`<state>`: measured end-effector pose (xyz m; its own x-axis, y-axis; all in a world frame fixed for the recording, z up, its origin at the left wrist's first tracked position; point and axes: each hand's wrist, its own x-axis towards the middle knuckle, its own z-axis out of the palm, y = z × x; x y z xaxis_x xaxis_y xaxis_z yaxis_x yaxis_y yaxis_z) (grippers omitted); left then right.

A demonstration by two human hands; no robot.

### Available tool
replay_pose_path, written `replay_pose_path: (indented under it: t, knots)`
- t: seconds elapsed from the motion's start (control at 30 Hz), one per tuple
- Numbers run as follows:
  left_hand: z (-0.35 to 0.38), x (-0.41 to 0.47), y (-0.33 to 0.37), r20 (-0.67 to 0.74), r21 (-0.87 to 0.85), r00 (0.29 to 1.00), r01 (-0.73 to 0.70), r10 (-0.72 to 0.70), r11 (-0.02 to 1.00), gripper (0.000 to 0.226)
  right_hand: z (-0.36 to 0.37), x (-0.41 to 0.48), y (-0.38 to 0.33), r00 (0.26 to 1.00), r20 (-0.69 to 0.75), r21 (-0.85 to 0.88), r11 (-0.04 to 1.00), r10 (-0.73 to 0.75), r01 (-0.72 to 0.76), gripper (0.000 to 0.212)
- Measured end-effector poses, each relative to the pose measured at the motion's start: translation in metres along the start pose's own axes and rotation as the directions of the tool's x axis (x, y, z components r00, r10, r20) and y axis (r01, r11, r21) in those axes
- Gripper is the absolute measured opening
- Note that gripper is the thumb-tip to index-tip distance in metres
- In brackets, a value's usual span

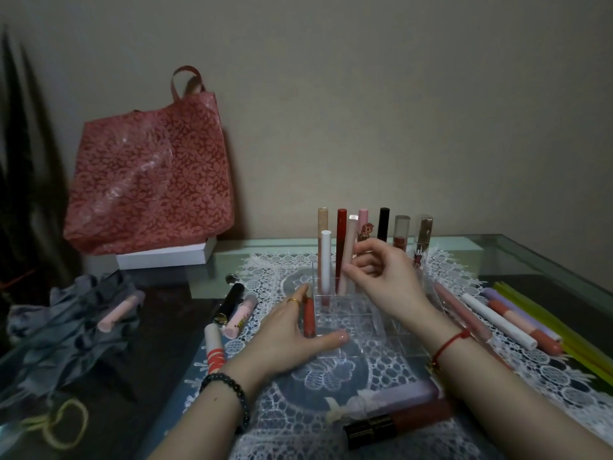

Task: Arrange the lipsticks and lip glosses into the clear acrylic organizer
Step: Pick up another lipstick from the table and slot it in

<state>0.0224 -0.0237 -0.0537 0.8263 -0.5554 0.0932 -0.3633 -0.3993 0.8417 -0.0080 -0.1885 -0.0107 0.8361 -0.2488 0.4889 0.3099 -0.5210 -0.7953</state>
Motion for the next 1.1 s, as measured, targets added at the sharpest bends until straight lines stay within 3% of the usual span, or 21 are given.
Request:
replay_pose_path:
  t: [0.57,0.83,0.93,1.1]
  knots:
    - [0.0,0.001,-0.003,-0.003,0.043,1.0,0.023,-0.023,0.999,0.13,0.003,0.001,0.011,0.998,0.067,-0.062,0.998,-0.016,0.021,0.027]
    - [-0.002,0.003,-0.005,-0.01,0.147,1.0,0.014,-0.012,0.989,0.13,0.002,0.001,0.011,0.997,0.08,-0.058,0.998,-0.016,0.021,0.031]
    - [-0.001,0.002,-0.004,-0.001,0.094,1.0,0.025,-0.025,0.995,0.13,0.001,0.001,0.011,0.997,0.079,-0.05,0.999,-0.013,0.017,0.033]
    - [0.0,-0.002,-0.001,-0.05,0.154,0.999,-0.007,0.015,0.988,0.108,-0.001,0.001,0.01,0.997,0.075,-0.033,0.999,-0.005,0.007,0.033]
